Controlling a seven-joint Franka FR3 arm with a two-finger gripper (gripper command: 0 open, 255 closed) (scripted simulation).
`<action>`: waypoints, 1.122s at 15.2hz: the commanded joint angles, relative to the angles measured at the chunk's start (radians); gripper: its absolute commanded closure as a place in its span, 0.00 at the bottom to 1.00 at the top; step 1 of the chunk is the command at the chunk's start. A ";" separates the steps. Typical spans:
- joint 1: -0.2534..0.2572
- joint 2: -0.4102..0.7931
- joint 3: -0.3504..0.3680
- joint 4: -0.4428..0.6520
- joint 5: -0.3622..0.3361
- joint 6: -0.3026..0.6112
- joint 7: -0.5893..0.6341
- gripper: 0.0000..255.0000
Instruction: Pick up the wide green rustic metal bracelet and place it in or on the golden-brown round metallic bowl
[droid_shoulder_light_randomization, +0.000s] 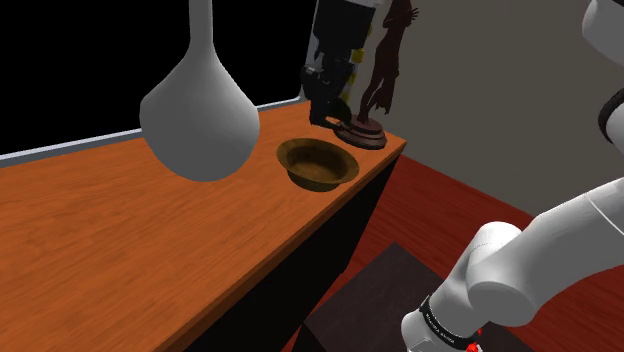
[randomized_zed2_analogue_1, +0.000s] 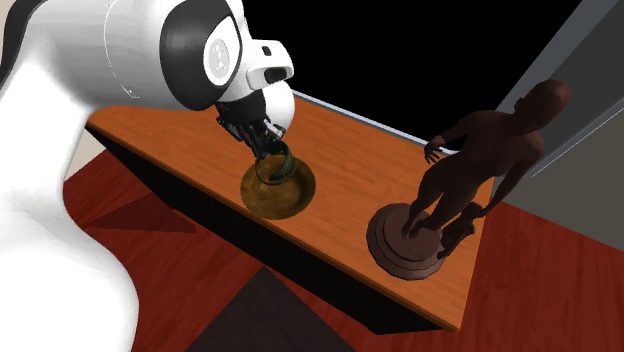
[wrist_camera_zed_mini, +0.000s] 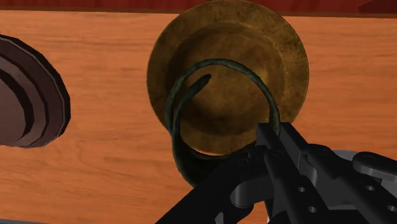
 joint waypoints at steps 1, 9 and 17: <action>0.005 -0.025 0.003 -0.045 0.009 0.021 0.007 1.00; 0.013 -0.067 0.001 -0.194 0.022 0.129 0.001 1.00; 0.016 -0.081 0.002 -0.253 0.027 0.175 0.000 1.00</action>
